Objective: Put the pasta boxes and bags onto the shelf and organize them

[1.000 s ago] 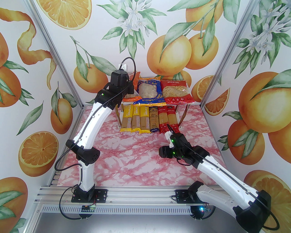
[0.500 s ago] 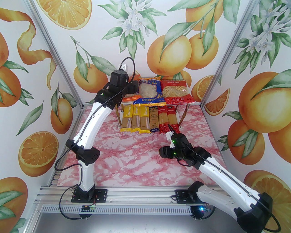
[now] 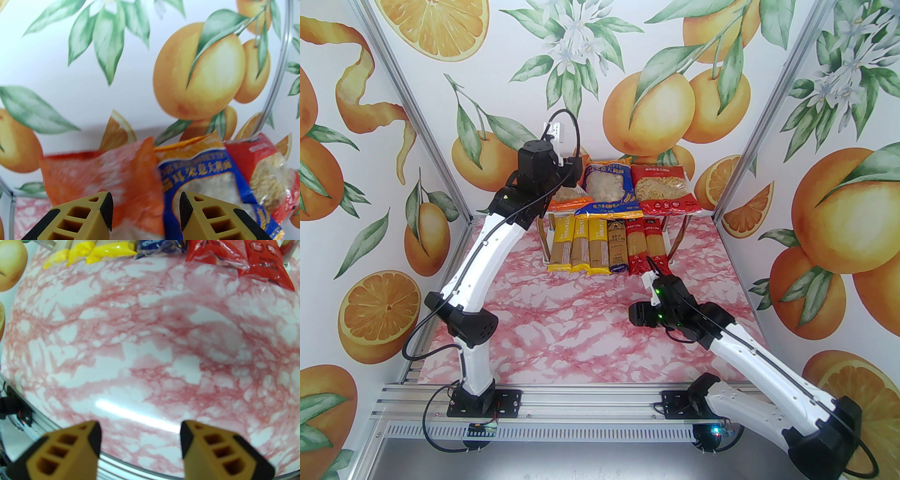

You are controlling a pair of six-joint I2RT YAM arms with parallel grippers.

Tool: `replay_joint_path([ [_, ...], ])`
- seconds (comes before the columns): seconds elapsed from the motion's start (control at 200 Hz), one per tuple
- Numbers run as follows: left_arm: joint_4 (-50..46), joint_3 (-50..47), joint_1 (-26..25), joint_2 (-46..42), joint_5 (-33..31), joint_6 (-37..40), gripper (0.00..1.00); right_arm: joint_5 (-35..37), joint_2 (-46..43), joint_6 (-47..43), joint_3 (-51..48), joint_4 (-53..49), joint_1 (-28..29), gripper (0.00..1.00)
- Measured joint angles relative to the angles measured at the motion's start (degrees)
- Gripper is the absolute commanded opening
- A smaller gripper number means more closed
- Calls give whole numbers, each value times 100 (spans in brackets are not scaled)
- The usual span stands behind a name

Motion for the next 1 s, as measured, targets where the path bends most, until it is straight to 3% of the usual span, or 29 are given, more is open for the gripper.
replay_joint_path([
  [0.125, 15, 2, 46, 2, 83, -9, 57, 0, 4, 2, 4, -2, 0, 60],
  [0.25, 76, 2, 131, 13, 105, -7, 26, 0, 4, 2, 7, -4, 0, 60],
  [0.355, 256, 2, 212, 66, 162, 98, 15, 0, 4, 11, 7, -37, 0, 60],
  [0.841, 446, -17, 372, 518, 247, 275, 8, 2, 4, 94, 7, -107, 0, 60],
  [0.996, 664, -555, 369, 433, 334, 354, 10, 22, 0, 103, 7, -138, 0, 60],
])
